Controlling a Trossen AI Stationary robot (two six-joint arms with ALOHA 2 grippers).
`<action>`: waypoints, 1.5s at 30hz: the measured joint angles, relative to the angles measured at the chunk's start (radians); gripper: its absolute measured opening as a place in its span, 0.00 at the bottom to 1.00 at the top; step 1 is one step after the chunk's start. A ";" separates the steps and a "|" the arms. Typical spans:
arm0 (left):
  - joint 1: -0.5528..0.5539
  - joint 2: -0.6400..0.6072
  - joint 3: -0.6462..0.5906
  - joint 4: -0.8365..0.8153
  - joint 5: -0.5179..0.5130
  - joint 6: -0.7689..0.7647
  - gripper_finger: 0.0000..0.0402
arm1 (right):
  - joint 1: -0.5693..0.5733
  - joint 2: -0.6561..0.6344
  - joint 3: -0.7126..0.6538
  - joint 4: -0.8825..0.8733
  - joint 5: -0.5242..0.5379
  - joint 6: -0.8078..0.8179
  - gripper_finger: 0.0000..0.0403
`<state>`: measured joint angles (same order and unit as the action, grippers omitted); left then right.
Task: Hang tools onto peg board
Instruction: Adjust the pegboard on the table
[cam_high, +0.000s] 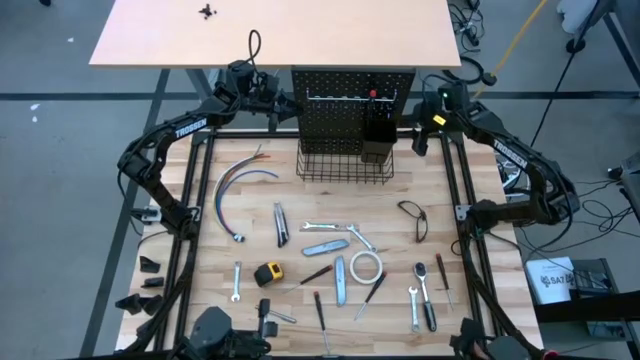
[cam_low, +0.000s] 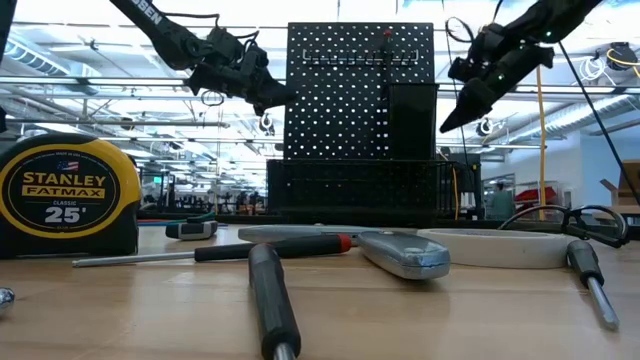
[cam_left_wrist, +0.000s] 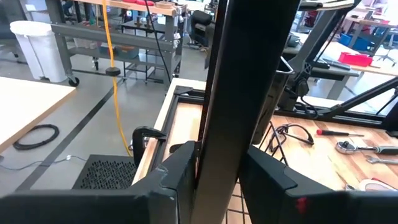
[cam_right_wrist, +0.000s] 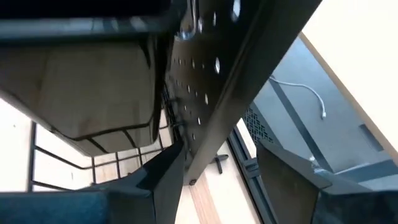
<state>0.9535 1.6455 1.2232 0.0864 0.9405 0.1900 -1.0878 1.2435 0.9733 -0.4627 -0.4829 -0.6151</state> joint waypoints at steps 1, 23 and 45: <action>0.000 0.000 0.000 0.000 0.000 -0.001 0.29 | 0.000 0.010 0.000 0.012 -0.010 0.000 0.48; 0.000 0.000 0.000 -0.020 0.035 -0.002 0.29 | 0.016 0.067 0.001 0.066 -0.103 0.041 0.20; -0.020 -0.093 0.003 -0.390 0.134 0.118 0.23 | 0.129 0.065 0.003 0.042 -0.084 0.162 0.22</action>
<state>0.9330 1.5525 1.2266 -0.3034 1.0750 0.3084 -0.9587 1.3088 0.9760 -0.4207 -0.5673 -0.4531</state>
